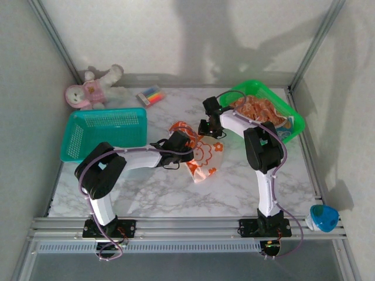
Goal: Fold and stack the towels
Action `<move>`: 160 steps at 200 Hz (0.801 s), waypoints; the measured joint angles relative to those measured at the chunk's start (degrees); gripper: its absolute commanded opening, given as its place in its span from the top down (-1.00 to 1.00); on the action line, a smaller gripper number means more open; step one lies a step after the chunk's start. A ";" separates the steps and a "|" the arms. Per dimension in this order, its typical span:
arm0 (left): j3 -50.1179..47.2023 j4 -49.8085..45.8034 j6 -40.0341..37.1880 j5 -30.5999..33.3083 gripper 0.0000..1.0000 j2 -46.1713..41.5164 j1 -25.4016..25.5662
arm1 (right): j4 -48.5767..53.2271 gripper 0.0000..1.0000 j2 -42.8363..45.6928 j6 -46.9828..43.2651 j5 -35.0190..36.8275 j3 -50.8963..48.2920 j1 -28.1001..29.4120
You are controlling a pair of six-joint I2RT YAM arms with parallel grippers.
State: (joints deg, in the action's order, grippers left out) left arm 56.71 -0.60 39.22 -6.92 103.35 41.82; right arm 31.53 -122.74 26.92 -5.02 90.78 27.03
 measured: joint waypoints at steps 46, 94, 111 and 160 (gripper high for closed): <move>0.00 0.00 -0.39 0.09 1.00 0.00 0.00 | -0.76 1.00 0.11 0.72 -1.70 -1.53 0.00; 1.84 -3.69 -1.68 3.23 1.00 -0.98 0.00 | -0.46 1.00 5.79 0.76 -0.79 -3.98 -0.04; 5.42 -7.87 -3.50 5.77 1.00 -1.88 -0.02 | -0.17 1.00 9.92 0.76 0.37 -3.96 -0.11; 23.47 -19.71 -13.40 13.31 1.00 -5.49 -0.68 | 1.42 1.00 19.69 0.94 2.89 -3.06 -1.66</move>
State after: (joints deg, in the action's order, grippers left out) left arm 80.18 -20.32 25.82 6.39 97.86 41.15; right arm 32.95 -103.04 27.86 -2.13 87.72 25.36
